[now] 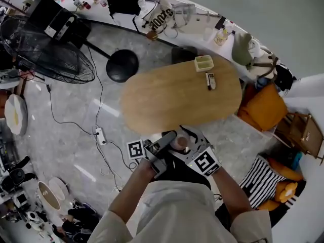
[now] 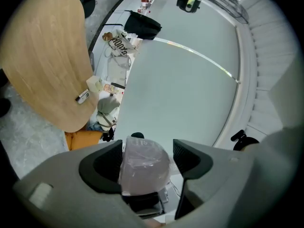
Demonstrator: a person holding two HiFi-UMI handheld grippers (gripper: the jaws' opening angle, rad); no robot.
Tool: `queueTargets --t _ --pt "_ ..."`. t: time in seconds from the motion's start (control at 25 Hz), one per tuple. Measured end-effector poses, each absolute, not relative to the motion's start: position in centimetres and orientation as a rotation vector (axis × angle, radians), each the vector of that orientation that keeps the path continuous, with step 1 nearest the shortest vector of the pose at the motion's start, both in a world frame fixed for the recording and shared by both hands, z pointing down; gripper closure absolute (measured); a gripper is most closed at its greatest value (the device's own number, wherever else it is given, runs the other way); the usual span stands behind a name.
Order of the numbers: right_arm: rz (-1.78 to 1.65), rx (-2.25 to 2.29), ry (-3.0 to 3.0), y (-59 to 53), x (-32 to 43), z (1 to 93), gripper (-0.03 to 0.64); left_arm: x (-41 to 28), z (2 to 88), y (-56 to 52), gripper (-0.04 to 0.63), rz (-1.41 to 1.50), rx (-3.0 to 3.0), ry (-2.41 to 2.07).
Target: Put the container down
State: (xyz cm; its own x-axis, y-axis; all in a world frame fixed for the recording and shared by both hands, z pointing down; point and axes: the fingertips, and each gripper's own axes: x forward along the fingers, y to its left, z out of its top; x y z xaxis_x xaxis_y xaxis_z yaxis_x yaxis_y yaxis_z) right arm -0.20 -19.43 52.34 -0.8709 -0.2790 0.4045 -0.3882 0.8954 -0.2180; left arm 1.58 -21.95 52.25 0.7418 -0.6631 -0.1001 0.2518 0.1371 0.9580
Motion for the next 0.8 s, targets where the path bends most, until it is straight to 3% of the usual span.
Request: queueTargets --t 0.8 --pt "0.678 0.771 -2.551 -32.8 2.3 76.4 0.222 -0.3 75.2 -32.6 0.272 -0.528 1.153 -0.427"
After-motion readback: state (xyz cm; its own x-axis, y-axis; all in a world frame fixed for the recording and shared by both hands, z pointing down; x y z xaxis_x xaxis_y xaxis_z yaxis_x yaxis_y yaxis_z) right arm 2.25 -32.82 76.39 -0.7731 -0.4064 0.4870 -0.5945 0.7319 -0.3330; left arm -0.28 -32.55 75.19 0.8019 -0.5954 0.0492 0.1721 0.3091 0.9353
